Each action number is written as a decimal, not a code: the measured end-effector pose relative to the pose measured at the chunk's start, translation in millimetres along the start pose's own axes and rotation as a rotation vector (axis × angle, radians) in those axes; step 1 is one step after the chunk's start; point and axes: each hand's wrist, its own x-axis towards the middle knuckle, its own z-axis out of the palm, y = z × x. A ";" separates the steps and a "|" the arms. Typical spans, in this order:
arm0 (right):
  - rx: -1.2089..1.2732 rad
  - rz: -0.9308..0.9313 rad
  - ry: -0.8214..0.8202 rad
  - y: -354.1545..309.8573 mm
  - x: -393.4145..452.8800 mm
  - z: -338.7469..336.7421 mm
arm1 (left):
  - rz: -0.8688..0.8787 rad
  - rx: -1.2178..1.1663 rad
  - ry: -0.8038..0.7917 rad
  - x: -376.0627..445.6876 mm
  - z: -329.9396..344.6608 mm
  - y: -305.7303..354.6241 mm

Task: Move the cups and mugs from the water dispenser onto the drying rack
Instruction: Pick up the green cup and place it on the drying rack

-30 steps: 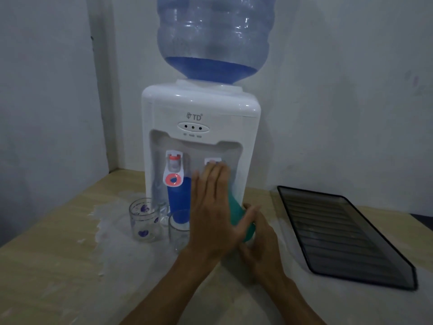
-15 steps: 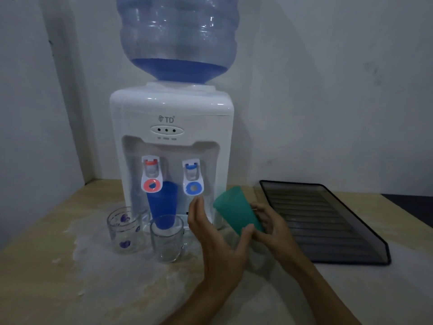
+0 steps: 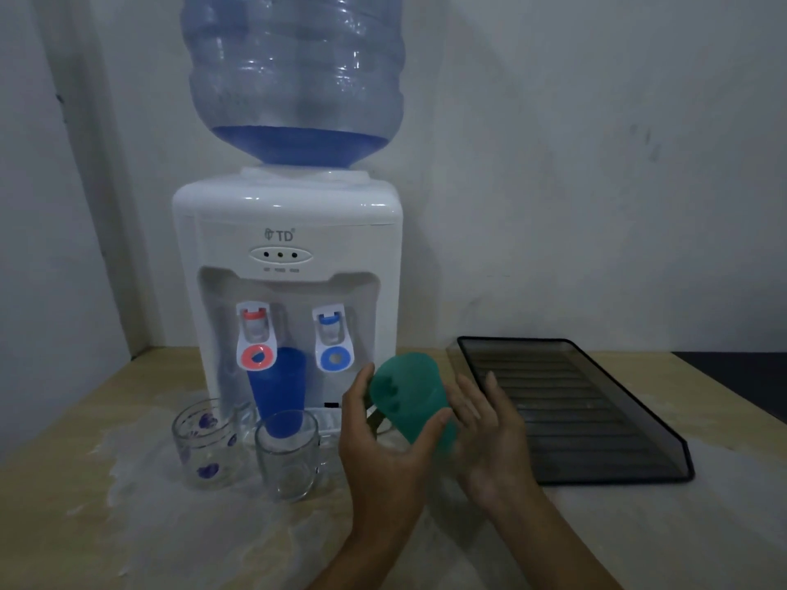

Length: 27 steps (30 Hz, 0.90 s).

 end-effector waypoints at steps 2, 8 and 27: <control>0.118 0.109 0.060 9.0 -3.5 4.5 | 0.022 -0.002 0.026 -0.5 0.2 3.8; 0.307 0.285 -0.035 29.6 -33.6 30.0 | 0.066 0.012 0.030 0.1 1.7 14.9; 0.157 -0.563 0.410 -66.5 3.2 -17.2 | -0.099 0.348 -0.475 -3.7 3.5 -47.9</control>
